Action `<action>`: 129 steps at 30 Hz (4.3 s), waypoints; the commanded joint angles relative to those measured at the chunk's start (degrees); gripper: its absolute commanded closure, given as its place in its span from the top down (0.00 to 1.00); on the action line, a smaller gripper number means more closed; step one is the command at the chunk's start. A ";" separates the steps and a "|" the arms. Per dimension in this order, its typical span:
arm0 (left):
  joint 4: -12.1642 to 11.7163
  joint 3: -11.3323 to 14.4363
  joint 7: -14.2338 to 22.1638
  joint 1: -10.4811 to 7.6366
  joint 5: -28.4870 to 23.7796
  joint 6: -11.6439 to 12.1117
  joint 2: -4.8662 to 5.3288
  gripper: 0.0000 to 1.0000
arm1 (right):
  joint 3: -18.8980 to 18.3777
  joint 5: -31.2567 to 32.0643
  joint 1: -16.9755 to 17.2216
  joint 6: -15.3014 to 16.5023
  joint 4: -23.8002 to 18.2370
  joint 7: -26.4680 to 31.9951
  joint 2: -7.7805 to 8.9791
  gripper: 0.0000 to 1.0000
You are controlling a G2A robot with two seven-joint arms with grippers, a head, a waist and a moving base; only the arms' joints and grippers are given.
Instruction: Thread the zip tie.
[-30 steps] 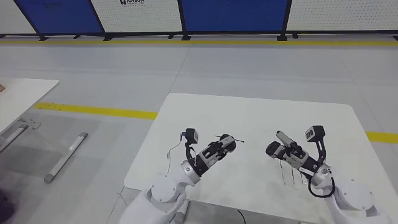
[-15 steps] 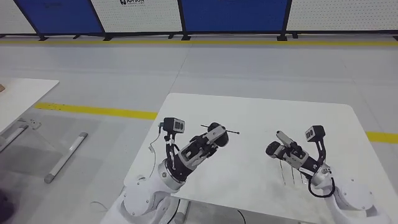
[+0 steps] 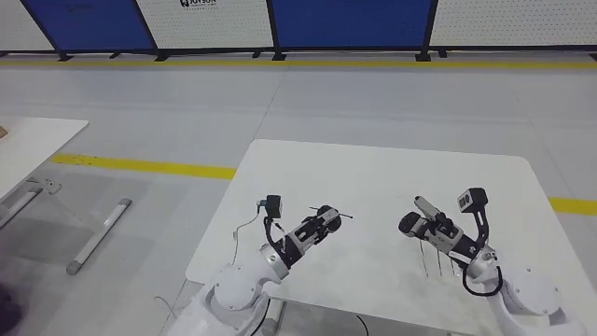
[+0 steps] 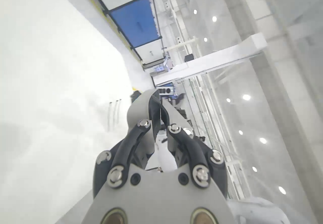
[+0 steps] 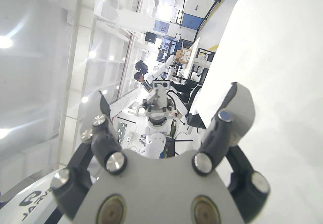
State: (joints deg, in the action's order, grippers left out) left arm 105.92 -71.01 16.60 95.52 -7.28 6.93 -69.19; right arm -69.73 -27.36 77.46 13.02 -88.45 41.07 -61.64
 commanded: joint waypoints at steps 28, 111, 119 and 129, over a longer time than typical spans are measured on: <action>21.66 -3.06 -1.21 3.91 -4.36 7.07 0.61 0.00 | 0.00 0.00 0.00 0.00 0.00 0.00 0.00 1.00; -6.06 8.67 -0.85 -3.88 6.43 2.99 -0.03 0.00 | -9.74 22.22 -3.18 -20.65 -11.22 18.88 4.01 1.00; -6.06 8.67 -0.85 -3.88 6.43 2.99 -0.03 0.00 | -9.65 22.27 -3.10 -20.41 -11.33 18.76 4.00 1.00; -6.06 8.67 -0.85 -3.88 6.43 2.99 -0.03 0.00 | -12.60 27.30 3.24 -4.14 -9.90 19.87 5.14 1.00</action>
State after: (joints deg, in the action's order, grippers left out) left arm 99.86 -62.34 15.74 91.64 -0.85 9.92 -69.23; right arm -82.21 -2.46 80.04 7.44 -98.55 61.36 -56.64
